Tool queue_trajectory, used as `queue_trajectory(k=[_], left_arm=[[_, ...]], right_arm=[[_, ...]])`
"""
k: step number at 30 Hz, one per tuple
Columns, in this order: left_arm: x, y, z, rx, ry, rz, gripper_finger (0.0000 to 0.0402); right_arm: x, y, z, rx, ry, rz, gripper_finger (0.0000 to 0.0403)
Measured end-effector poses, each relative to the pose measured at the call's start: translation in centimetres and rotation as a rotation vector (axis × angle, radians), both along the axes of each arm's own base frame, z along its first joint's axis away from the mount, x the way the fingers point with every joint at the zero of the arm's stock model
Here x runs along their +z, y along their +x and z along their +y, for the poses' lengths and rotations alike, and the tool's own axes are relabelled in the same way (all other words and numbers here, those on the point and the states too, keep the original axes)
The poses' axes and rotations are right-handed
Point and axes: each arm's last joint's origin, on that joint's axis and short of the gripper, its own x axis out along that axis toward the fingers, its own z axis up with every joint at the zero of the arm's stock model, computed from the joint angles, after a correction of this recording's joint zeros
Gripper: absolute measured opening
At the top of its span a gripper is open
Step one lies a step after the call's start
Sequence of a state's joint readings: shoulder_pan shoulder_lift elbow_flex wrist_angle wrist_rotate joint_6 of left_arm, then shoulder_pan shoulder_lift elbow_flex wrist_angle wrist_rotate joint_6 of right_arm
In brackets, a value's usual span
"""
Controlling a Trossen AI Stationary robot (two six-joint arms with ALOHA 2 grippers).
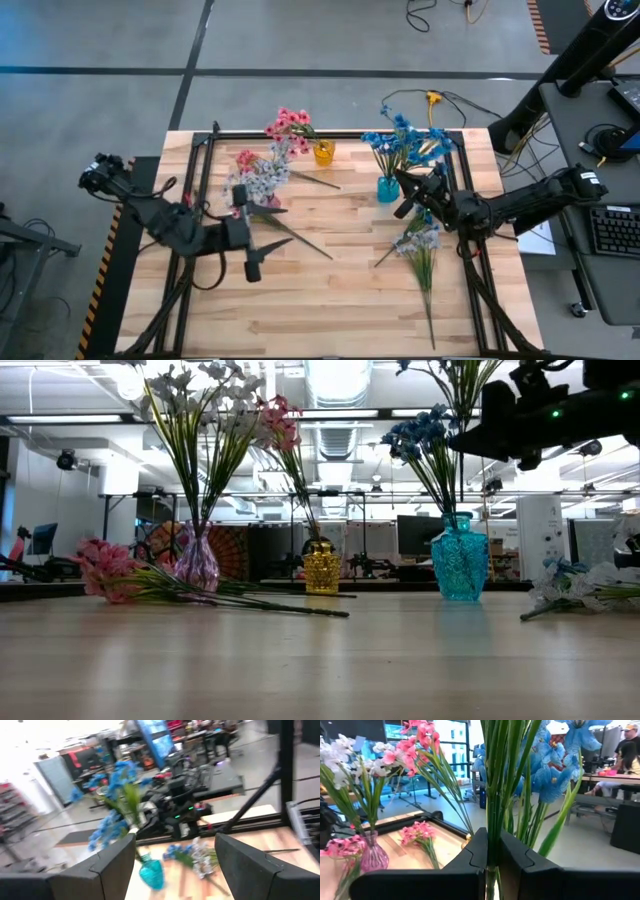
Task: Sort flowers into vase by color
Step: Put the left blue flowers into the blue vase
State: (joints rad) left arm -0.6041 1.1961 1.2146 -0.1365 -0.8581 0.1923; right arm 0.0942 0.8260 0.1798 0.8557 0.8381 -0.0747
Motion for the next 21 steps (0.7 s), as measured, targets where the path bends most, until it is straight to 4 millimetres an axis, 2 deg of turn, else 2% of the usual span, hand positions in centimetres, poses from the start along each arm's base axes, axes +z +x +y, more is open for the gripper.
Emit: queue_trajectory(k=[10, 21], left_arm=[[-0.3, -2.4, 0.7, 0.045, -0.012, -0.030, 0.0255], [0.0, -2.8, 1.0, 0.043, 0.012, -0.034, 0.0255]], right_arm=[[-0.4, 0.5, -0.9, -0.054, -0.006, 0.038, 0.0021], [-1.0, 0.8, -1.6, -0.093, -0.007, 0.081, 0.0022]])
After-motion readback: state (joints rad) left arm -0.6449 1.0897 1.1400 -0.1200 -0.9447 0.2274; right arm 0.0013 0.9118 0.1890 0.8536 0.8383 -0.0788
